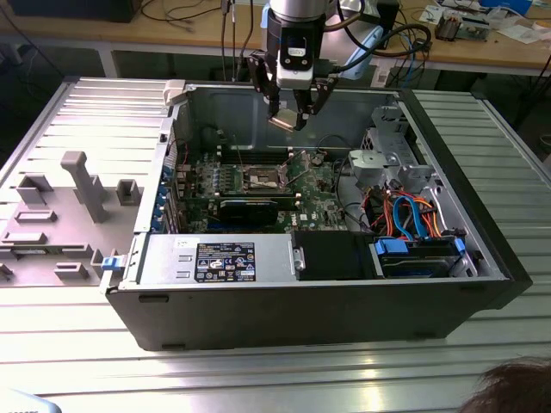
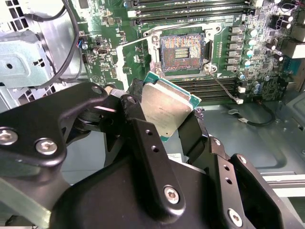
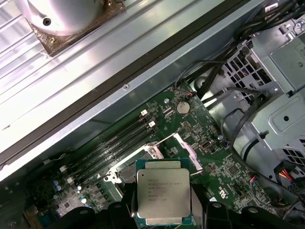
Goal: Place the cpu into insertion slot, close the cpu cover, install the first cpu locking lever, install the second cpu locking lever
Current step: 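Place the cpu into insertion slot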
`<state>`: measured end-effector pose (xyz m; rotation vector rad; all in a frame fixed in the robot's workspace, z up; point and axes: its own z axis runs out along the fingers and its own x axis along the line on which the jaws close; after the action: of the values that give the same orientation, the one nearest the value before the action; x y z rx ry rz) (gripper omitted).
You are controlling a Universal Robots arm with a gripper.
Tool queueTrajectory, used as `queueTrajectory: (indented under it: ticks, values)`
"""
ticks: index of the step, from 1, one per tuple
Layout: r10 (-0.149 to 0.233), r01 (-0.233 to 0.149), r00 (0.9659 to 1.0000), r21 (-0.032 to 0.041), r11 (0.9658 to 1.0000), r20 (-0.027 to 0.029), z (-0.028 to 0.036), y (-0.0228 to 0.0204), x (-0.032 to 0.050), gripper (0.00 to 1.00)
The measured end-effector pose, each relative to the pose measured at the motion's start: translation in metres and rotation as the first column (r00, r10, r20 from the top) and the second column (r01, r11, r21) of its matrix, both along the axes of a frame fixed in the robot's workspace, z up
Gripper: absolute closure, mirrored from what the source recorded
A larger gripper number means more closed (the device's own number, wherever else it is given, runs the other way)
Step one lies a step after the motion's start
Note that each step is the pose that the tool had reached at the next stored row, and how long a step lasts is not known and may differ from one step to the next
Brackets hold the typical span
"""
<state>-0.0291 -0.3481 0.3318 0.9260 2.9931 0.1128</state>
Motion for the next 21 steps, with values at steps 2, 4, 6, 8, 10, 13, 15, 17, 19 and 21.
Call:
queueTrajectory:
  ticks: [2,4,6,8,10,13,15,17,19,21]
  values:
    - [-0.002,0.002,1.0,0.0,1.0,0.0,0.0,0.0,0.0,0.45]
    - [-0.003,0.003,1.0,0.0,1.0,0.0,0.0,0.0,0.0,0.45]
    - [-0.005,0.005,1.0,0.0,1.0,0.0,0.0,0.0,0.0,0.45]
    - [-0.007,0.007,1.0,0.0,1.0,0.0,0.0,0.0,0.0,0.45]
    - [-0.008,0.008,1.0,0.0,1.0,0.0,0.0,0.0,0.0,0.45]
    - [-0.011,0.011,0.9999,0.0,0.9999,0.0,0.0,0.0,0.0,0.45]
    - [-0.012,0.012,0.9999,0.0,0.9999,0.0,0.0,0.0,0.0,0.45]
    - [-0.015,0.015,0.9999,0.0,0.9999,0.0,0.0,0.0,0.0,0.45]
    - [-0.016,0.016,0.9999,-0.0001,0.9999,0.0,0.0,0.0,0.0,0.45]
    - [-0.018,0.018,0.9998,0.0,0.9998,0.0,0.0,0.0,0.0,0.45]
